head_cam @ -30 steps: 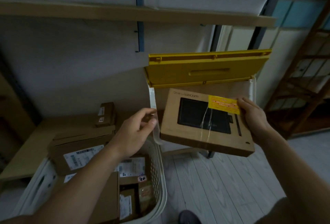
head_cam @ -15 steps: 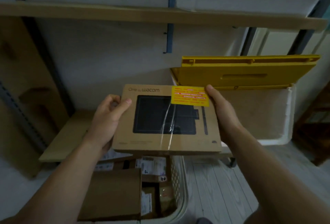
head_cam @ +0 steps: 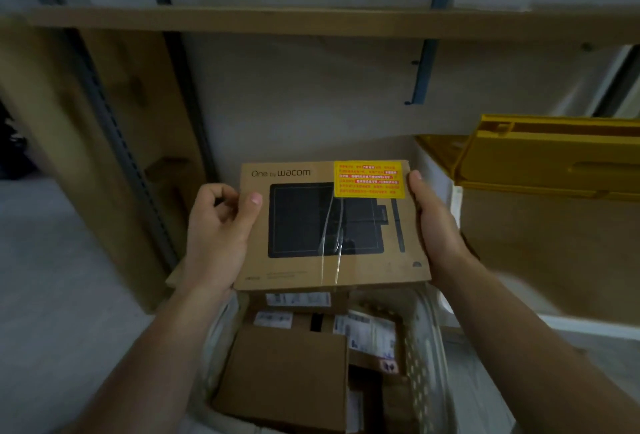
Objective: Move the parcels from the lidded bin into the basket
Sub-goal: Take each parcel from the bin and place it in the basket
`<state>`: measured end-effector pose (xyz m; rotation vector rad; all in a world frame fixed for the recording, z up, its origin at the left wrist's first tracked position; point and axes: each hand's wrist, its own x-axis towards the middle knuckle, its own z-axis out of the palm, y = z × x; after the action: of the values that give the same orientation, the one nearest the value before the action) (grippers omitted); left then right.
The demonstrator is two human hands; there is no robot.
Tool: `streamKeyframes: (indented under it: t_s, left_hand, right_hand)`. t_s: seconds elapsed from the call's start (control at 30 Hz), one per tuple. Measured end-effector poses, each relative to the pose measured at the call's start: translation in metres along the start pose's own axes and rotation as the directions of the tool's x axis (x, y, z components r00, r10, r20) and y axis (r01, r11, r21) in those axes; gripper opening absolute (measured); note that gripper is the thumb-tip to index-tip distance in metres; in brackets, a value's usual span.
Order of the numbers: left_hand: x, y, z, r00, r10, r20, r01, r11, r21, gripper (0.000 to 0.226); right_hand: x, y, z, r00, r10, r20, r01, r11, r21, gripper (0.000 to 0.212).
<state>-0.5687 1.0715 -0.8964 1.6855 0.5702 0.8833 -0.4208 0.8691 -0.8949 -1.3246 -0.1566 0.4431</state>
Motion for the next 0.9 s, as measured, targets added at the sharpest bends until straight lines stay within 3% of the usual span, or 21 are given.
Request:
streamKeyframes:
  t_s: [0.27,0.43,0.57,0.63,0.7,0.8,0.87,0.9]
  left_hand:
    - [0.015,-0.017,-0.007,0.998,-0.005,-0.059,0.006,1.000,0.019,0.027]
    - [0.016,-0.026,0.003,0.993,0.071,0.091,-0.087,0.977,0.192,0.071]
    - [0.021,-0.035,0.012,0.993,0.052,0.102,-0.067,0.986,0.155,0.089]
    - [0.026,-0.038,0.015,0.997,0.030,0.067,-0.037,0.993,0.112,0.080]
    - [0.028,-0.038,0.019,0.999,0.016,0.047,-0.023,0.991,0.133,0.067]
    - [0.025,-0.037,0.029,0.997,0.026,0.074,-0.035,0.991,0.132,0.034]
    - [0.018,-0.030,0.039,0.992,0.016,0.129,-0.018,1.000,0.020,0.015]
    - [0.014,-0.027,0.044,0.985,-0.008,0.172,0.019,0.998,-0.061,0.016]
  right_hand:
    - [0.020,0.011,0.020,1.000,0.017,0.008,-0.017,1.000,0.020,0.046]
    - [0.028,0.014,0.021,0.998,0.015,0.063,-0.018,0.998,0.058,0.057]
    - [0.030,0.017,0.022,0.970,0.015,0.241,-0.056,0.985,0.164,0.060]
    - [0.032,0.020,0.023,0.944,-0.028,0.330,-0.063,0.963,0.261,0.059]
    - [0.031,0.021,0.024,0.918,-0.082,0.389,-0.067,0.932,0.356,0.045]
    - [0.025,0.020,0.029,0.820,-0.148,0.553,-0.087,0.922,0.376,0.028]
    - [0.021,0.022,0.039,0.758,-0.216,0.616,-0.002,0.943,0.333,0.037]
    - [0.018,0.016,0.038,0.782,-0.322,0.534,0.119,0.918,0.378,0.043]
